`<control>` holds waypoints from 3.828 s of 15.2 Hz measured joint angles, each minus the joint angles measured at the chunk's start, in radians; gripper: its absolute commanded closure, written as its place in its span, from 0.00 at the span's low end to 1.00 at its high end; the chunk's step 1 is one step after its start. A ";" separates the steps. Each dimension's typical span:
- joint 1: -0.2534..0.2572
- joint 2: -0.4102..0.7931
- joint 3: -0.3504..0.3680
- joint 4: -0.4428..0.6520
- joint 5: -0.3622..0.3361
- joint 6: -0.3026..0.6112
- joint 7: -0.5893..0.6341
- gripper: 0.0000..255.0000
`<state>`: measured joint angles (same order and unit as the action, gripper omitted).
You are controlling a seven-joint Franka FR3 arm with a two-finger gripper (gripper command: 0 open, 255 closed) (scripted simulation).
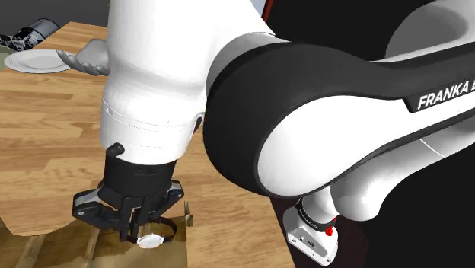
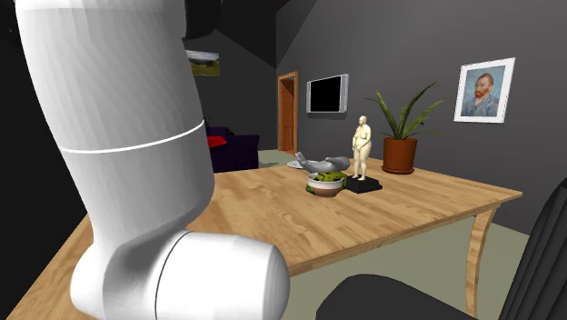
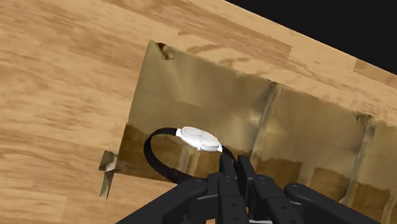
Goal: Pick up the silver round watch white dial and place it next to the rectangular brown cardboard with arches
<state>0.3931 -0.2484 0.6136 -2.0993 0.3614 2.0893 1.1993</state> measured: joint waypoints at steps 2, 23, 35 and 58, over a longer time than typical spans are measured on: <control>0.014 0.009 0.036 0.014 -0.009 0.008 0.053 1.00; 0.083 0.130 0.310 0.038 -0.142 0.175 0.462 1.00; 0.091 0.243 0.350 -0.070 -0.260 0.345 0.527 1.00; 0.123 0.372 0.330 -0.132 -0.429 0.483 0.638 0.00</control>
<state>0.5162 0.1241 0.9435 -2.2314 -0.0679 2.5726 1.8374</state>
